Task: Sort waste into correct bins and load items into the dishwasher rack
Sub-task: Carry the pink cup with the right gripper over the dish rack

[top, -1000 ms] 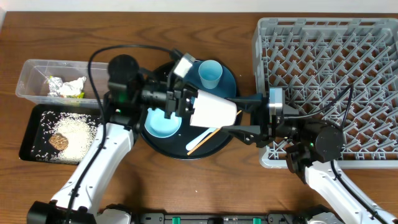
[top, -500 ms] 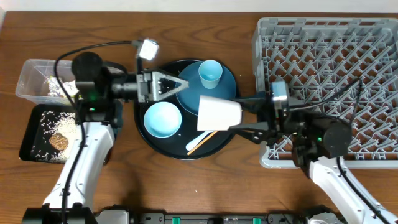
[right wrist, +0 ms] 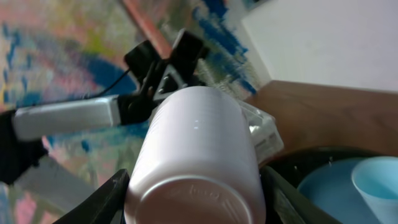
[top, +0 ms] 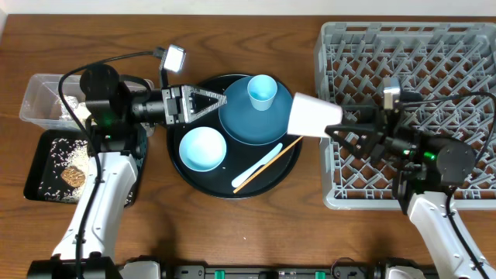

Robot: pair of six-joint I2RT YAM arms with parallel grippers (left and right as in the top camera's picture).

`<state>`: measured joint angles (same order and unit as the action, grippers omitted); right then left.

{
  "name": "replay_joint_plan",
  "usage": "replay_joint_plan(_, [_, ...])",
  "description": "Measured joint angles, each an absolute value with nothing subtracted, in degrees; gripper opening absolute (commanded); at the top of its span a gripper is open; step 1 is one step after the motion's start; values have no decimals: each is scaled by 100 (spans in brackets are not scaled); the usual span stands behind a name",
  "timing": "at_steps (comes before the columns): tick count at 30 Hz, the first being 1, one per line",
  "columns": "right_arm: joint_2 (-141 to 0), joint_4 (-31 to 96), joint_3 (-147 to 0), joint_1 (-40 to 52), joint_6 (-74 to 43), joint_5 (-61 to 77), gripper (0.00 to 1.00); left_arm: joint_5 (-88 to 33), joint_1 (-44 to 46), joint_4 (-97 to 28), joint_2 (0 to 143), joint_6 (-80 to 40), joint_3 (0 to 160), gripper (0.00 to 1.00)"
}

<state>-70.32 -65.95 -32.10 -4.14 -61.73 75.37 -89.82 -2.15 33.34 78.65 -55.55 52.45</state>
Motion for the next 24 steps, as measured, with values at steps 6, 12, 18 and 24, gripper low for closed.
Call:
replay_joint_plan(6, [-7032,-6267,-3214,-991,-6445,7583,17,-8980,-215,3321,7865,-5548,4993,12])
replay_joint_plan(12, [-7035,-6241,-3483,-1586,-6853,7822,15,-8965,-215,3326,7865,-5511,4912,12])
replay_joint_plan(18, [-7035,-6254,-4239,-1949,-7317,8261,15,-8965,-215,3323,7865,-5398,4910,12])
replay_joint_plan(24, [-7032,-6108,-5105,-2233,-7758,8702,16,-8956,-215,3330,7865,-5260,4720,12])
